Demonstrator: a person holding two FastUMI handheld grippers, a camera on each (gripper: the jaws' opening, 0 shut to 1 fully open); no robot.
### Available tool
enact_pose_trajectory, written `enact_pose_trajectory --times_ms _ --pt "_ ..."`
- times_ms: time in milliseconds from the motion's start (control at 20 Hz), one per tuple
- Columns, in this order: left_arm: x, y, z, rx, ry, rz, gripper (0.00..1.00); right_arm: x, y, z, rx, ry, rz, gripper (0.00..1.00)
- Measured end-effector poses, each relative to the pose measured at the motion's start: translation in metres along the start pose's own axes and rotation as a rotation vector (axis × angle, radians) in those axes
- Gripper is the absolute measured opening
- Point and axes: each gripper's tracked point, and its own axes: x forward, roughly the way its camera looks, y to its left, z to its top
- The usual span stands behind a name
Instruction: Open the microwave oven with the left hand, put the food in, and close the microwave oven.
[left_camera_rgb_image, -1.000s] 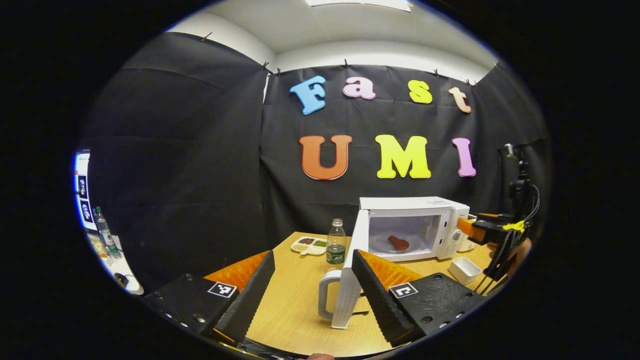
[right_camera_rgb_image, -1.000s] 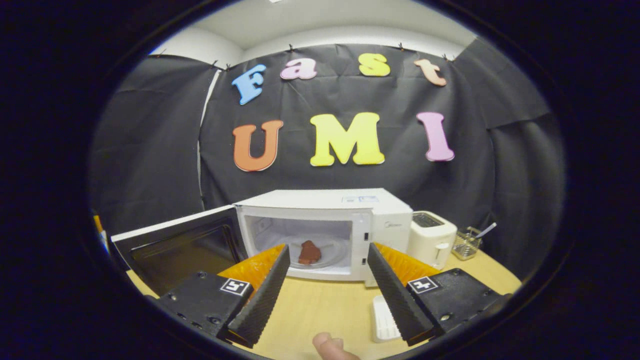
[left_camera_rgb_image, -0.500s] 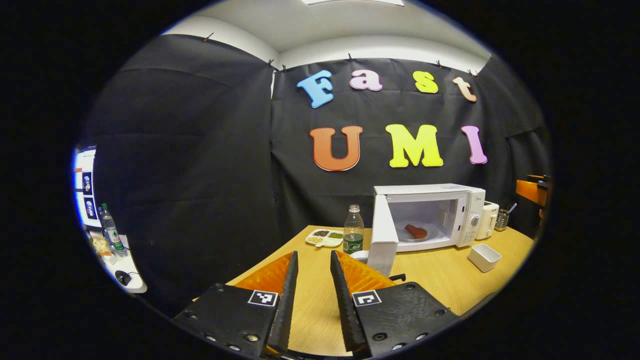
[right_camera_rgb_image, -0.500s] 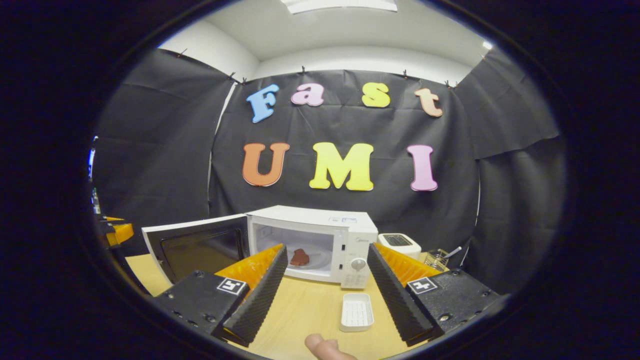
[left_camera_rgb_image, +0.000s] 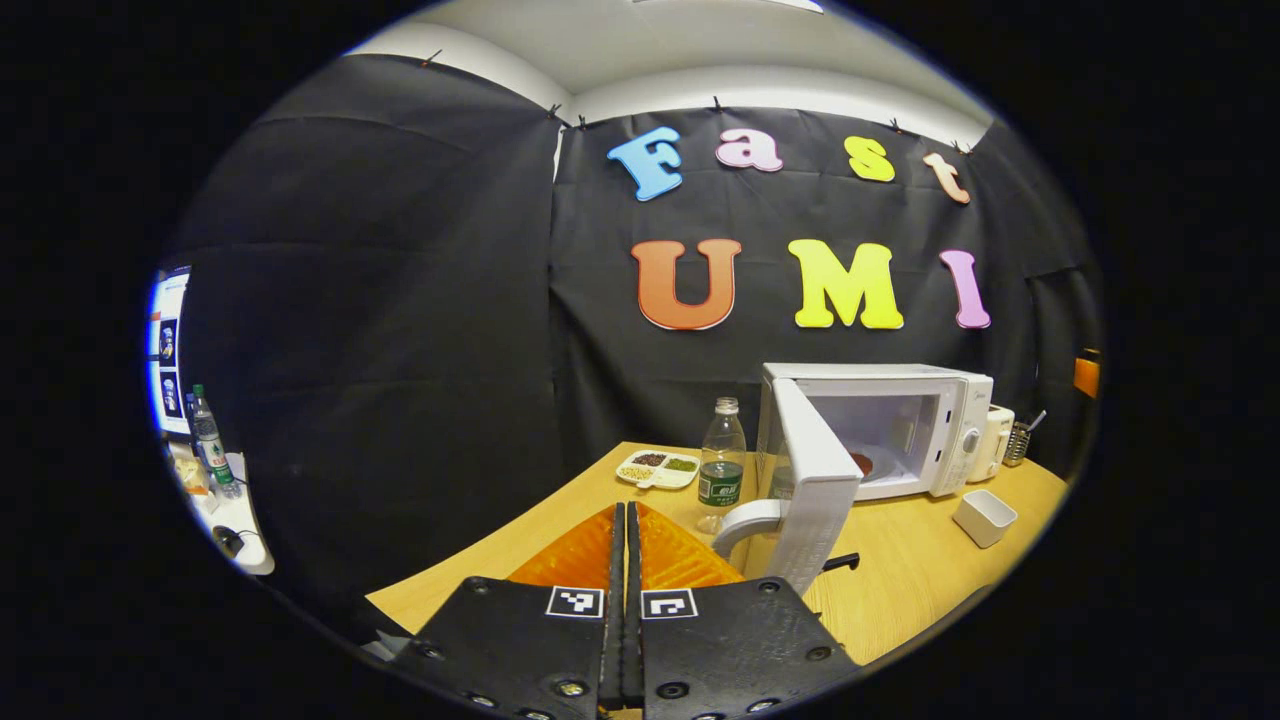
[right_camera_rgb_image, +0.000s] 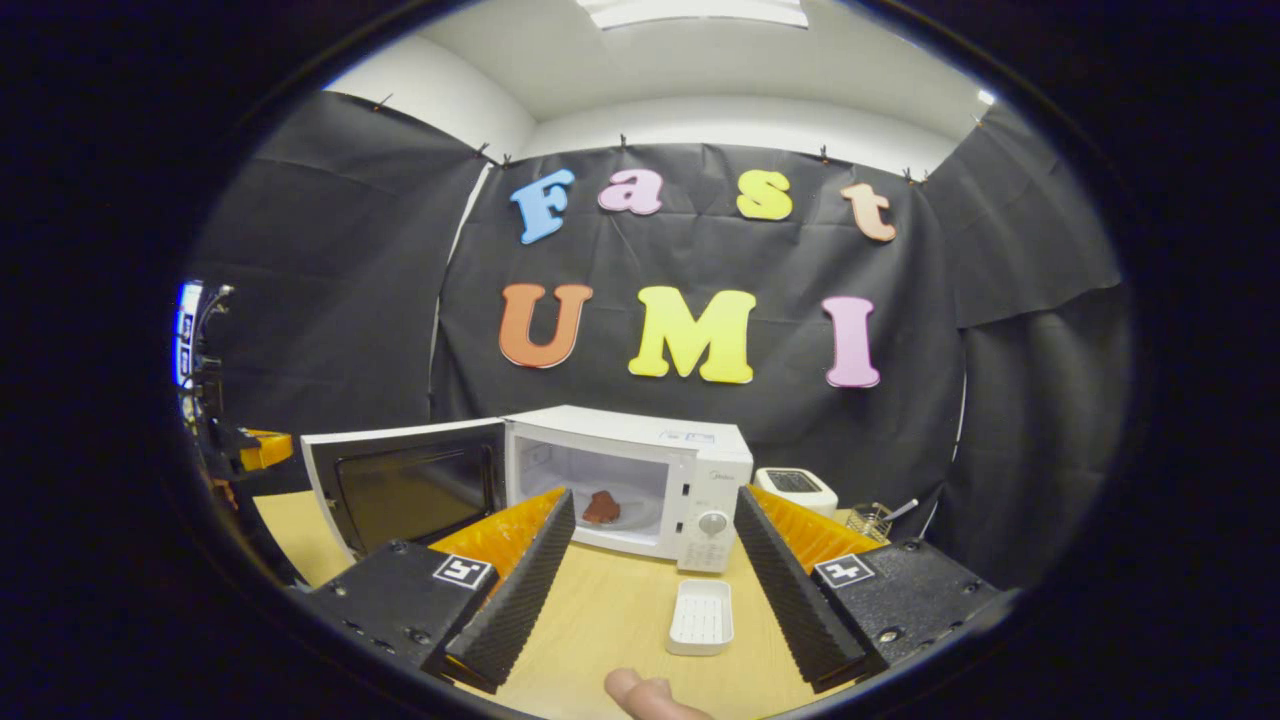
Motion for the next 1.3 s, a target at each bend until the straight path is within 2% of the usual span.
enact_pose_trajectory --times_ms 50,250,300,350,400,450,500,550,600,650,700,800,950,1250,1300 --pt "0.006 -0.003 -0.006 0.015 0.020 -0.010 0.00 -0.002 -0.002 0.000 0.006 -0.004 0.000 1.00" --pt "0.023 -0.014 -0.033 0.019 0.094 -0.056 0.00 -0.010 -0.011 0.006 0.004 -0.024 -0.009 1.00" --pt "0.023 -0.014 -0.037 0.020 0.104 -0.049 0.00 -0.011 -0.014 0.009 0.004 -0.036 -0.013 0.93" --pt "0.025 -0.016 -0.040 0.016 0.112 -0.047 0.00 -0.012 -0.018 0.010 0.006 -0.041 -0.024 1.00" --pt "0.030 -0.018 -0.045 0.005 0.118 -0.051 0.00 -0.013 -0.025 0.006 0.013 -0.039 -0.039 0.93" --pt "0.029 -0.024 -0.047 -0.016 0.132 -0.073 0.00 -0.015 -0.028 0.006 0.024 -0.042 -0.042 1.00" --pt "0.029 -0.031 -0.047 -0.034 0.121 -0.090 0.00 -0.017 -0.028 0.006 0.035 -0.045 -0.040 1.00" --pt "0.030 -0.039 -0.047 -0.045 0.117 -0.108 0.00 -0.017 -0.030 0.006 0.044 -0.047 -0.039 0.93" --pt "0.030 -0.042 -0.048 -0.042 0.120 -0.111 0.00 -0.017 -0.034 0.004 0.049 -0.046 -0.042 0.93" --pt "0.032 -0.048 -0.050 -0.036 0.121 -0.117 0.00 -0.016 -0.037 0.002 0.051 -0.043 -0.045 1.00" --pt "0.033 -0.056 -0.050 -0.034 0.120 -0.129 0.00 -0.016 -0.040 -0.001 0.055 -0.036 -0.047 0.93" --pt "0.036 -0.071 -0.048 -0.026 0.110 -0.149 0.00 -0.016 -0.043 -0.005 0.071 -0.027 -0.046 0.93" --pt "0.032 -0.103 -0.043 -0.018 0.089 -0.227 0.00 -0.015 -0.047 -0.011 0.088 -0.021 -0.039 0.93" --pt "0.036 -0.154 -0.044 0.010 0.070 -0.293 0.00 -0.013 -0.063 -0.019 0.096 -0.014 -0.058 0.93" --pt "0.035 -0.163 -0.045 0.013 0.067 -0.307 0.15 -0.012 -0.065 -0.019 0.097 -0.014 -0.061 0.93"
